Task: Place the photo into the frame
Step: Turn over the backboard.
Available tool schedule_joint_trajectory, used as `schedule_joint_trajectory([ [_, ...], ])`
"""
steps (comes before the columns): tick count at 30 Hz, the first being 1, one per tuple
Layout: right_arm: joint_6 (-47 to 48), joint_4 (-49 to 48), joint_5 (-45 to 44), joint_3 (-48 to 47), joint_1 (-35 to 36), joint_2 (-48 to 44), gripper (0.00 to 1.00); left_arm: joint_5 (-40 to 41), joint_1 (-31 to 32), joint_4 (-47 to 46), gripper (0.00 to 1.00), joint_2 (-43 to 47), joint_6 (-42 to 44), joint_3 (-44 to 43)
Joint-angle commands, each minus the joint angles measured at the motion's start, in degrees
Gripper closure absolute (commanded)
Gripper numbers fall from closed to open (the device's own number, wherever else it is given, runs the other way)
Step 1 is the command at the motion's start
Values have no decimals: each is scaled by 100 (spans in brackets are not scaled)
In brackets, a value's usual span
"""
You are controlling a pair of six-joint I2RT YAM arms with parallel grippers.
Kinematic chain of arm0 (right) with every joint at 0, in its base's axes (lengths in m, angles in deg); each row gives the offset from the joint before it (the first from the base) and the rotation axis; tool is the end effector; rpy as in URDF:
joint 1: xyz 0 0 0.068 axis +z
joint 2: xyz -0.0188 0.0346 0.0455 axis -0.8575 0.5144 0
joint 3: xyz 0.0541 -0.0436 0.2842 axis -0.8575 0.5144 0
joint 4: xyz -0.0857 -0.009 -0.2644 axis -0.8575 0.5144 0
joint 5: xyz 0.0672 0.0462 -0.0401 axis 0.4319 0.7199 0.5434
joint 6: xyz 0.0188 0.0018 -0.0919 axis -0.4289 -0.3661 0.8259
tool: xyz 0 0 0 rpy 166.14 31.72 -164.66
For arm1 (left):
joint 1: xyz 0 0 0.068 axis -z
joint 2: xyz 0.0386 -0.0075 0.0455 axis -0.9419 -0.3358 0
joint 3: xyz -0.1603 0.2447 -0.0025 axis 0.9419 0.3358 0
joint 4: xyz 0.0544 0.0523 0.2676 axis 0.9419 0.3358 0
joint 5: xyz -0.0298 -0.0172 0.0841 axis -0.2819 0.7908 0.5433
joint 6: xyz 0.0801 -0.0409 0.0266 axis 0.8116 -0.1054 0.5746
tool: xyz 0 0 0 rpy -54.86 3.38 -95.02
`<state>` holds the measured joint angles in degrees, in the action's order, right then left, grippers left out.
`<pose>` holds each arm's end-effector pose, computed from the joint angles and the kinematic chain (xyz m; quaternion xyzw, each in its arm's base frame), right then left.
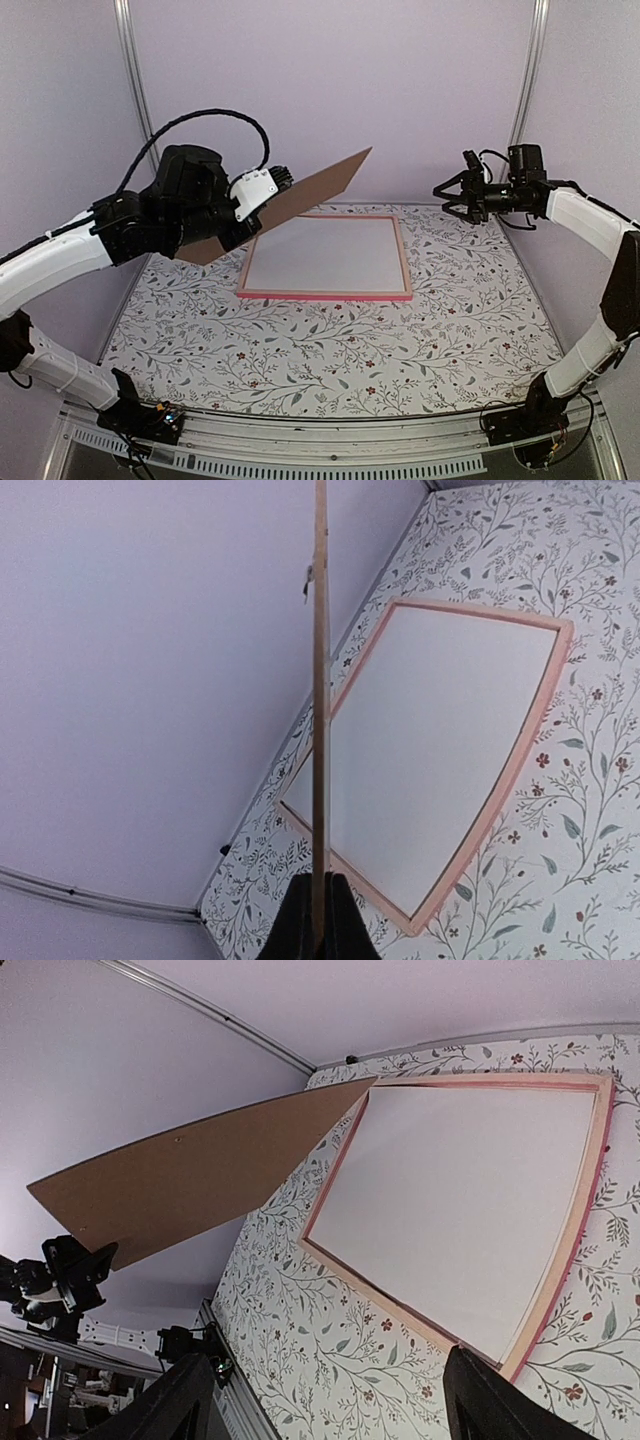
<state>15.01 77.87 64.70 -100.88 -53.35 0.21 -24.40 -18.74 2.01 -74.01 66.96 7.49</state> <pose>0.3740 0.1065 0.3263 -0.1020 0.8085 0.4907 0.3084 0.2336 -0.2432 0.3887 0.4645 0.6999 0.0629 0.5389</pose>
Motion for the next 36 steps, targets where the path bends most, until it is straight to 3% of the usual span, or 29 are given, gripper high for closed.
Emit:
schedule_joint_trajectory([
  [1, -555, -493, 50, 351, -31, 2, 17, 1022, 479, -1528, 100, 133, 765, 356],
  [7, -1009, -844, 188, 732, -28, -8, 16, 1797, 1087, -2516, 100, -133, 1187, 1049],
  [16, -1624, -1426, 478, 1092, -32, 123, 14, 2779, 2003, -4653, 100, -622, 2493, 2100],
  [28, -1735, -1383, 708, 1194, 0, 222, 14, 3010, 2403, -4871, 100, -1083, 2695, 2340],
  [36, -1951, -1509, 883, 1100, 392, 437, 14, 3032, 2469, -5052, 100, -1191, 2843, 2436],
])
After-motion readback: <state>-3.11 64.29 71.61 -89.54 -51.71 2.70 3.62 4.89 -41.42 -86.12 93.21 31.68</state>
